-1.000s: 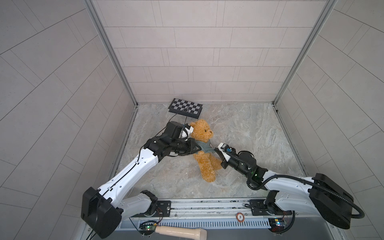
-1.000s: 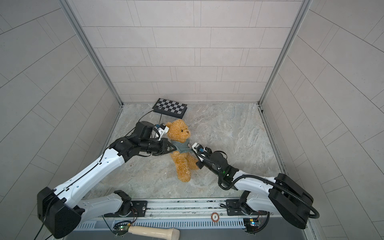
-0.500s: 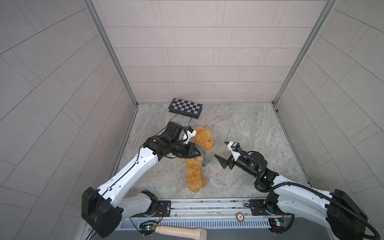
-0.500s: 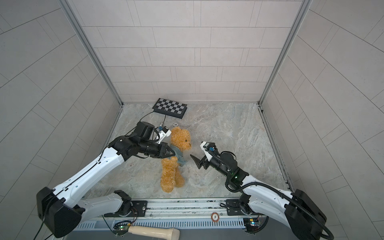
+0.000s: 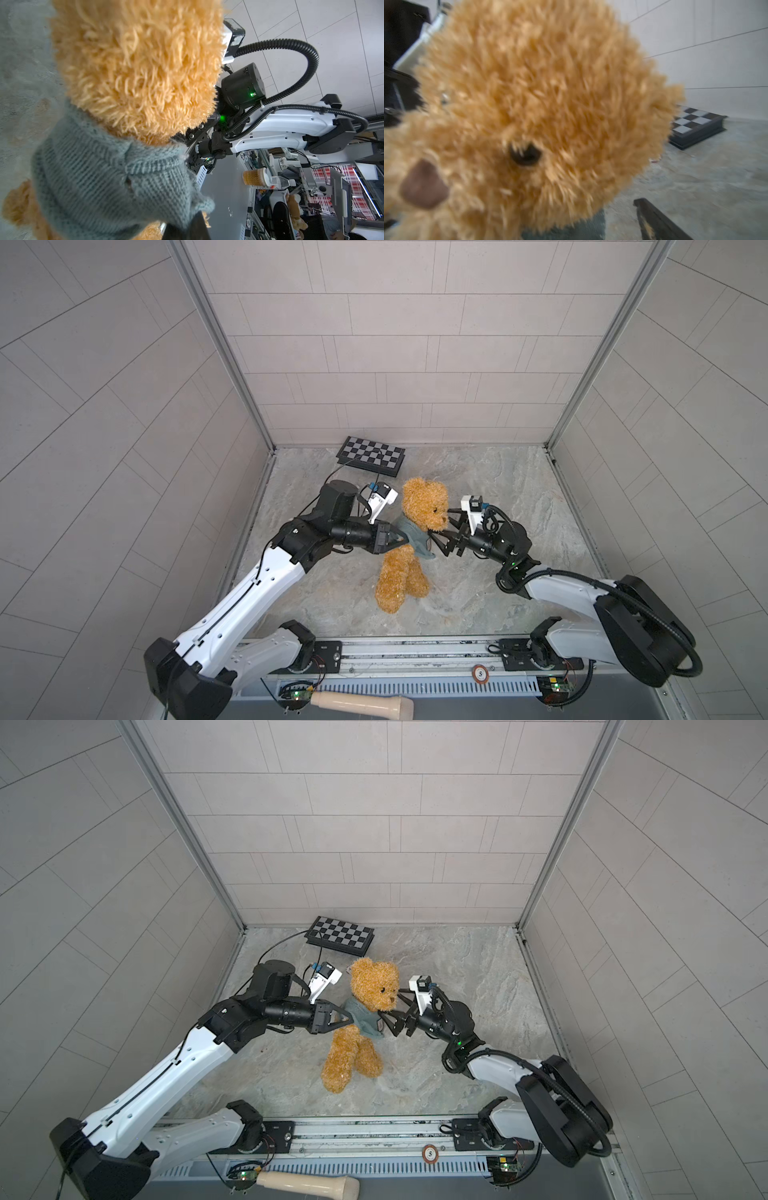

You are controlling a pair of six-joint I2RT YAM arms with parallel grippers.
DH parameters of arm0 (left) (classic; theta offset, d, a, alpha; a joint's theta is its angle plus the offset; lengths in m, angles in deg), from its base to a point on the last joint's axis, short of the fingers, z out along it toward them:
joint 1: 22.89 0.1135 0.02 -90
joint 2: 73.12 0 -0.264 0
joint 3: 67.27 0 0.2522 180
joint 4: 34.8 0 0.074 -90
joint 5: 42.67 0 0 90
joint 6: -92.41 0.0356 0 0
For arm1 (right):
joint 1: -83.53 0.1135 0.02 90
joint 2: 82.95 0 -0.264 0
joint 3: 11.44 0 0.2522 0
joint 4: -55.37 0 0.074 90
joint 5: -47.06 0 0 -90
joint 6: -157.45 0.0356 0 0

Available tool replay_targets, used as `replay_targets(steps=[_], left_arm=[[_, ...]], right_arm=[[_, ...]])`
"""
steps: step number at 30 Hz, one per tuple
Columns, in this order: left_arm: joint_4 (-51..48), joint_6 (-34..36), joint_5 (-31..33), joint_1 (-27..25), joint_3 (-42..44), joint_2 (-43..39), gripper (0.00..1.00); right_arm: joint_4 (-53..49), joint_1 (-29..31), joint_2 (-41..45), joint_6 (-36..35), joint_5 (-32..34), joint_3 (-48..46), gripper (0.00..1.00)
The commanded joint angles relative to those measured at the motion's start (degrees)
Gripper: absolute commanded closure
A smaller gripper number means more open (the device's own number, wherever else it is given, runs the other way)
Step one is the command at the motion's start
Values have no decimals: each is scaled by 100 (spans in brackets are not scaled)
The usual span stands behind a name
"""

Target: Dress the teddy bear

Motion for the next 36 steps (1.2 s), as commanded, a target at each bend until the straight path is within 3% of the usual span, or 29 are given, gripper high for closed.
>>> replay_targets(steps=[1,6,12,13,14,17,19,20,24,32,36], left_arm=[[505,22,-274,-96,37,0,100],[844,-120,-753,-379,21,281,100],[404,249,-960,-594,-142,407,100],[289,347,-942,-594,-187,407,100],[248,375,-942,-592,-210,407,100],[76,506,-856,-585,-285,463,100],[-139,662,-773,-586,-350,544,100],[-174,698,-757,-585,-358,577,100],[-97,729,-767,-585,-267,584,100],[-119,719,-204,-90,232,667,98],[1033,-27,-58,-64,735,862,91]], right_arm=[[1682,18,-232,527,-840,220,1],[1675,108,-523,279,-862,396,1],[1680,187,-638,211,-1018,610,2],[1681,184,-590,183,-1028,587,9],[1667,187,-546,171,-1028,574,23],[1622,169,-438,89,-865,491,74],[1468,138,-296,-81,-540,355,97],[1400,130,-191,-201,-346,257,100],[675,109,473,-749,338,-5,100],[-2279,362,2357,-2250,2608,-254,100],[-2395,638,2592,-2497,3191,-426,100]])
